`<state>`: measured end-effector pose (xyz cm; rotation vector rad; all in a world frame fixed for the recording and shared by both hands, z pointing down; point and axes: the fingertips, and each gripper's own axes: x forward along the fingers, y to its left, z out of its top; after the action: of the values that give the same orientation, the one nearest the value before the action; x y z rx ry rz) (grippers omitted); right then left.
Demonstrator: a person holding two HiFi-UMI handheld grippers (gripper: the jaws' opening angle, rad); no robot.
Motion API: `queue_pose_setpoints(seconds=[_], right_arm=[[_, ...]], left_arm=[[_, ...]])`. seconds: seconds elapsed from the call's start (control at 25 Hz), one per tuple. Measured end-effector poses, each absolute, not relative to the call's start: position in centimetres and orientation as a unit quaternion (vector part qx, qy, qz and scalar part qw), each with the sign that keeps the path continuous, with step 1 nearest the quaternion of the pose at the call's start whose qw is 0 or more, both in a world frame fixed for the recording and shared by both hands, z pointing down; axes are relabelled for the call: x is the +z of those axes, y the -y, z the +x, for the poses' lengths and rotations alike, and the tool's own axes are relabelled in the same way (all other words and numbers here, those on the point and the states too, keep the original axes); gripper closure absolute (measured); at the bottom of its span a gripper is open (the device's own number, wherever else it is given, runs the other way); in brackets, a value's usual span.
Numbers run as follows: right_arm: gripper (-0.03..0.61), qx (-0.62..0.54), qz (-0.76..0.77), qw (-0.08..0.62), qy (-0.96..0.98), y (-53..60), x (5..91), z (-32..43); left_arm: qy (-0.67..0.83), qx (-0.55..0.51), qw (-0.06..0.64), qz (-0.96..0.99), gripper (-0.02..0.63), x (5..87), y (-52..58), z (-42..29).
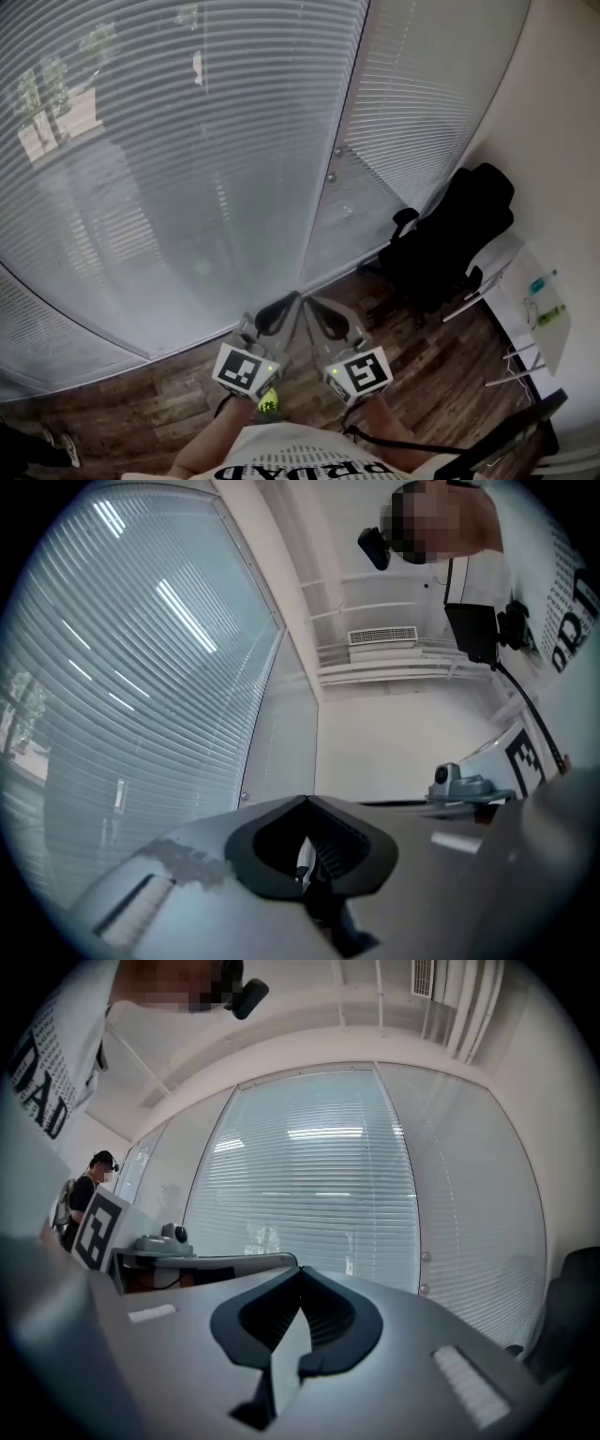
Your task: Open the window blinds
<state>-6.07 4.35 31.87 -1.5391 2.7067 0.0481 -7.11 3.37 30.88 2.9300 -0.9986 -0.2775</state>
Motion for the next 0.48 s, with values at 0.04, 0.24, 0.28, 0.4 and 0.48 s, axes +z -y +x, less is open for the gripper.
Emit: queue_pose_setpoints(seconds=[0.04, 0.24, 0.28, 0.4, 0.48], right_arm=[[0.571, 0.015, -0.497, 0.014, -0.868, -3.7, 32.1, -6.2], [0.571, 0.01, -0.512, 0.018, -0.859, -0.9, 32.1, -5.9], [0.57, 0.007, -0.514, 0.019, -0.857, -0.3, 32.2, -5.8], [0.571, 0.003, -0.518, 0.018, -0.855, 1.3, 32.5, -5.9], [0.571, 0.003, -0.517, 0.016, -0.856, 1.9, 32.5, -6.0]], left_arm=[[0.319, -0.096, 0.016, 0.943, 0.623, 30.9, -2.7, -7.2], [0.301, -0.086, 0.013, 0.949, 0.623, 31.3, 0.1, -7.0], [0.298, -0.082, 0.009, 0.951, 0.623, 31.4, 0.8, -6.9], [0.296, -0.08, 0.013, 0.952, 0.623, 31.7, 2.4, -6.9], [0.297, -0.073, 0.014, 0.952, 0.623, 31.9, 3.0, -7.1]])
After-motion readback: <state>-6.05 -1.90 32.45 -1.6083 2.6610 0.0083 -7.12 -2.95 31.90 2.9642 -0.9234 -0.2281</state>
